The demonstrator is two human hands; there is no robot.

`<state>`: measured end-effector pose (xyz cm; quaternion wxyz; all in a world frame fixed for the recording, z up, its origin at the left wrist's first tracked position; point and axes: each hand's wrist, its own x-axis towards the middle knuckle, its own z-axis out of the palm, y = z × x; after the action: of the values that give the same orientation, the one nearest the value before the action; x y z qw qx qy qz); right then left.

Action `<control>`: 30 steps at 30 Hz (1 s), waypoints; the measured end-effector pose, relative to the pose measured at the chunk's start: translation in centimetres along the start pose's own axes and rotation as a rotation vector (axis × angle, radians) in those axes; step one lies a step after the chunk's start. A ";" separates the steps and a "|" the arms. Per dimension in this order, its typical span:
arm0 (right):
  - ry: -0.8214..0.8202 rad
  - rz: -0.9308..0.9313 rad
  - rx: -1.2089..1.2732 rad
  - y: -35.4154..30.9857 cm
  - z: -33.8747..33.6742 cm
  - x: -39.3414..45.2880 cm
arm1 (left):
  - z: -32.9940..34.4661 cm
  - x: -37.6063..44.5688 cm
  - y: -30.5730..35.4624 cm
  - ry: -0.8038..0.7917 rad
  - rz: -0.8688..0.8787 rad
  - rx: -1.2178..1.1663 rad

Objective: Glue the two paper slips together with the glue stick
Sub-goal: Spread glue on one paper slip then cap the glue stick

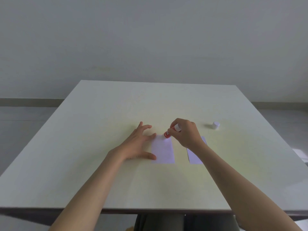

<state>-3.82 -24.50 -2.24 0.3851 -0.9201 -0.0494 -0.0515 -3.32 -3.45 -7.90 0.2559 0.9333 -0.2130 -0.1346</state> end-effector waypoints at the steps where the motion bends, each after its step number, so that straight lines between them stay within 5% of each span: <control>1: 0.003 0.008 -0.007 0.1 -0.3 0.0 | 0.0 0.0 0.0 -0.002 0.001 0.008; 30: -0.017 -0.202 -0.143 -2.6 2.1 -2.5 | -0.6 -0.6 0.8 -0.046 -0.059 -0.023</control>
<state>-6.55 -21.32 -2.16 0.3108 -0.9360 -0.1413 -0.0859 -3.87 -3.50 -6.90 0.2574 0.9329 -0.1895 -0.1662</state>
